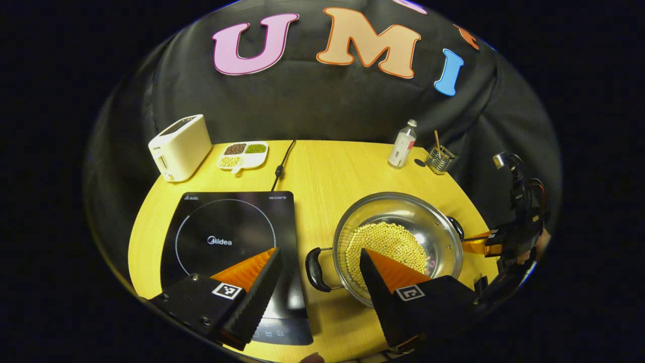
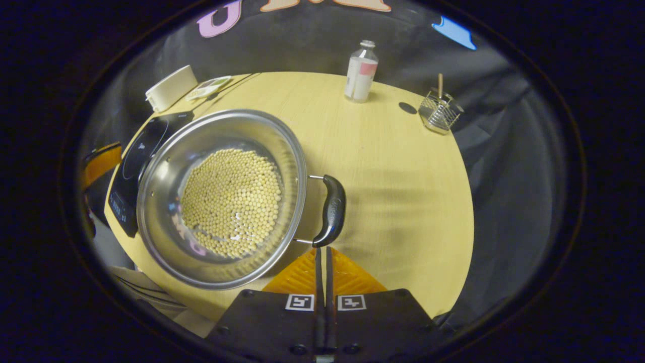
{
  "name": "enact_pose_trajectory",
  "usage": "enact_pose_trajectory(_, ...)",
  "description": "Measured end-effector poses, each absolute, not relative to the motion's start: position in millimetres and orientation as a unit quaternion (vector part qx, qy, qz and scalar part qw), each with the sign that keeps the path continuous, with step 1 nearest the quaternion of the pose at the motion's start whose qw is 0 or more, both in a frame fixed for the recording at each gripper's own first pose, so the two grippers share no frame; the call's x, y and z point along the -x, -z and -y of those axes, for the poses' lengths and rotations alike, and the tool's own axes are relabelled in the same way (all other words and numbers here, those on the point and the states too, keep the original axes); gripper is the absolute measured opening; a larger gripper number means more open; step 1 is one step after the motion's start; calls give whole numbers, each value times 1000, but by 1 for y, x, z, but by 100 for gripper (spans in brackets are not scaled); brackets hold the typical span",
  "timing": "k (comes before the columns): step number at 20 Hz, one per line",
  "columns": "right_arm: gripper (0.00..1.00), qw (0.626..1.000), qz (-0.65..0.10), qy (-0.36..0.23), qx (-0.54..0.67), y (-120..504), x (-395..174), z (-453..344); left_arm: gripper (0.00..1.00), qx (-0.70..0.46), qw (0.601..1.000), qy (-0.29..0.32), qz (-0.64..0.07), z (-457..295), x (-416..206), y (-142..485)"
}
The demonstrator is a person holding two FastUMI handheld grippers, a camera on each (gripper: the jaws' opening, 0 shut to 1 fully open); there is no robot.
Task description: First push the handle of the pot to place it horizontally, then grasp the pot with both hands and set it on the induction cooktop.
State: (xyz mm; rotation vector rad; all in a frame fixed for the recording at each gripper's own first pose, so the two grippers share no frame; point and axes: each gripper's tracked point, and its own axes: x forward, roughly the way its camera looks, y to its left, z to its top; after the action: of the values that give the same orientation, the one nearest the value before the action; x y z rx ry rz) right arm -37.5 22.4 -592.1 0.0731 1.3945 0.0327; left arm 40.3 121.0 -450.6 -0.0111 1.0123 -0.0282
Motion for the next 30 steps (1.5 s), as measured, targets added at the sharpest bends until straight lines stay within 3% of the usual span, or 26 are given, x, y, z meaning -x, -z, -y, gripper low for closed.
enact_pose_trajectory(2,0,784,-618,-7,-59,584,25,-25,95,18,867,6,-497,-121,-39,463)
enact_pose_trajectory(5,3,793,-602,5,-96,576,16,-31,95,30,861,-4,-508,-121,-41,478)
enact_pose_trajectory(9,61,796,-599,22,-89,582,6,-24,95,45,849,-14,-526,-118,-39,499)
enact_pose_trajectory(13,70,793,-602,36,-86,597,-3,-24,94,35,838,-24,-544,-120,-33,519)
enact_pose_trajectory(14,73,793,-602,40,-81,600,-5,-22,100,31,837,-30,-546,-122,-32,521)
enact_pose_trajectory(16,72,793,-603,42,-70,604,-8,-20,91,27,844,-34,-535,-124,-39,522)
enact_pose_trajectory(18,79,793,-605,39,-60,610,-9,-22,89,15,844,-33,-535,-124,-43,524)
enact_pose_trajectory(21,75,790,-610,35,-52,619,-10,-26,87,9,837,-25,-547,-114,-41,533)
enact_pose_trajectory(22,75,787,-614,34,-48,624,-8,-27,78,12,825,-33,-563,-113,-33,536)
enact_pose_trajectory(26,74,781,-620,38,-61,632,-5,-21,89,3,830,-35,-557,-109,-40,552)
enact_pose_trajectory(27,75,778,-623,37,-73,633,-4,-21,81,-2,825,-42,-563,-111,-37,556)
enact_pose_trajectory(30,67,783,-613,49,-93,636,-6,-18,71,2,827,-52,-560,-113,-38,562)
